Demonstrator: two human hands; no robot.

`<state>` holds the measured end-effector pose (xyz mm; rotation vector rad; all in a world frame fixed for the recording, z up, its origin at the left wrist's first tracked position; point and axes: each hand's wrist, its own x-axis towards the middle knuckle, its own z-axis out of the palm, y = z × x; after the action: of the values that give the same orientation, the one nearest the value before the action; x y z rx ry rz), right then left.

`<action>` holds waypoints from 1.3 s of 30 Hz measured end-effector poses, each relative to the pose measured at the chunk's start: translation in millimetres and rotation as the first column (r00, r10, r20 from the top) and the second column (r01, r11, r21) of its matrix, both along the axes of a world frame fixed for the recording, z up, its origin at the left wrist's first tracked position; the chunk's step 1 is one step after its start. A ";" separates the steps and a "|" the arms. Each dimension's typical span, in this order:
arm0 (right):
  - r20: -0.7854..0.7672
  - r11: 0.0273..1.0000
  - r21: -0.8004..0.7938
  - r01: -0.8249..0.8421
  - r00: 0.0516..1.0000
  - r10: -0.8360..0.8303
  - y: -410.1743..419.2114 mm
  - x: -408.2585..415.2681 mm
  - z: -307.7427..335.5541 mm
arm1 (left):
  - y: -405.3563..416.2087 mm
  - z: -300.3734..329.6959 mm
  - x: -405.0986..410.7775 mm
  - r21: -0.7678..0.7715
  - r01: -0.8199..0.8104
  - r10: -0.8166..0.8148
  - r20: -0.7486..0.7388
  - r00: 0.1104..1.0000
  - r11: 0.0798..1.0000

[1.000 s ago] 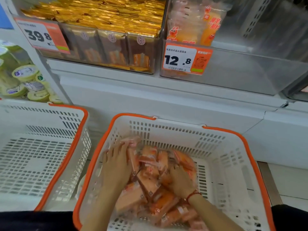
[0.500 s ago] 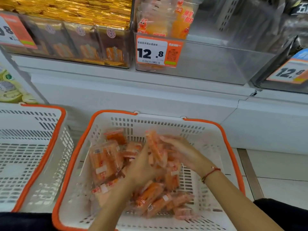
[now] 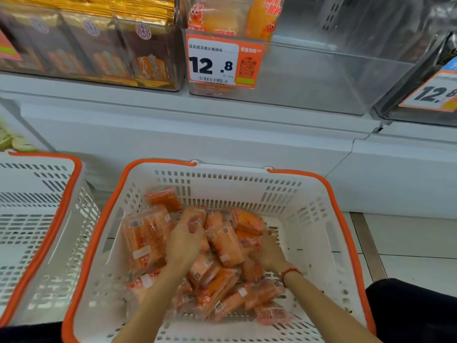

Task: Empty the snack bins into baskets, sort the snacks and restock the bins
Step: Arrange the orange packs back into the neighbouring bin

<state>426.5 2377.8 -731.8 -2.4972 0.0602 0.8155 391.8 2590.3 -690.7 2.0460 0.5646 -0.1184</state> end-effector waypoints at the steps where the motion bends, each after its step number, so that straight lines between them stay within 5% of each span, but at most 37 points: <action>1: 0.028 0.998 -0.038 0.051 0.998 -0.050 -0.9 -2.2 -10.1 | -4.5 0.1 5.7 0.097 0.120 -0.124 0.040 0.991 0.988; 3: 0.028 0.998 -0.037 0.047 0.999 -0.046 -2.8 -5.7 -19.2 | -14.5 -4.1 18.9 0.252 0.439 -0.440 -0.055 0.896 0.863; 5: 0.009 0.999 -0.020 0.033 0.999 -0.033 -11.0 -6.6 -21.8 | -23.9 -9.7 30.1 0.362 0.737 -0.664 -0.325 0.673 0.570; 7: -0.023 0.997 -0.028 0.067 0.997 -0.067 -19.2 -2.7 -19.2 | -30.2 -11.2 36.9 0.488 0.794 -0.692 -0.431 0.580 0.361; 9: -0.118 1.000 -0.027 0.009 0.993 -0.012 -24.0 0.7 -9.9 | -31.0 -11.2 40.4 0.620 0.728 -0.698 -0.382 0.606 0.293; 11: -0.166 0.999 0.041 0.006 0.986 0.001 -26.7 4.3 -3.7 | -25.0 -8.9 38.9 0.641 0.706 -0.718 -0.335 0.610 0.301; 13: -0.160 0.973 0.177 0.150 0.980 -0.122 -28.4 9.1 12.8 | -12.7 -4.1 34.0 0.613 0.676 -0.692 -0.274 0.667 0.409; 15: -0.180 0.859 0.388 0.335 0.941 -0.285 -30.5 16.3 34.4 | 1.2 7.1 28.3 0.431 0.529 -0.532 -0.124 0.837 0.731; 17: -0.267 0.690 0.563 0.455 0.890 -0.369 -29.9 23.6 60.5 | 9.9 25.0 21.7 -0.028 0.213 -0.214 -0.063 0.975 0.977; 19: -0.310 0.571 0.675 0.467 0.882 -0.355 -24.6 30.0 89.4 | 14.2 38.8 15.4 -0.473 -0.030 -0.015 -0.091 0.996 0.881; 22: -0.311 0.490 0.758 0.431 0.899 -0.309 -5.2 31.7 124.3 | 12.9 59.6 9.8 -0.756 -0.087 0.020 -0.097 0.995 0.649; 25: -0.362 0.348 0.822 0.452 0.884 -0.294 18.1 24.0 152.5 | -2.8 74.4 7.7 -0.646 -0.002 -0.079 -0.096 0.992 0.763; 27: -0.325 0.362 0.835 0.414 0.902 -0.283 28.2 18.8 164.4 | -10.1 76.6 6.0 -0.598 0.072 -0.126 -0.049 0.991 0.798; 31: -0.244 0.487 0.799 0.353 0.930 -0.274 37.5 14.3 180.6 | -14.1 87.9 -1.4 -0.744 0.137 -0.118 0.078 0.990 0.654; 34: -0.262 0.473 0.811 0.344 0.937 -0.231 37.8 13.9 190.1 | -10.6 92.7 -2.4 -0.815 0.140 -0.064 0.126 0.990 0.562; 37: -0.353 0.370 0.836 0.406 0.913 -0.205 33.1 12.9 192.6 | -3.7 102.6 -3.6 -0.874 0.131 -0.080 0.106 0.991 0.469; 39: -0.449 0.201 0.854 0.481 0.874 -0.185 29.2 12.1 195.8 | 2.7 105.2 -3.8 -0.869 0.156 -0.113 0.116 0.987 0.470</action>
<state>438.6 2407.0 -536.1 -1.0932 0.1511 0.6469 388.0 2593.0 -585.5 1.0386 0.2069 -0.3800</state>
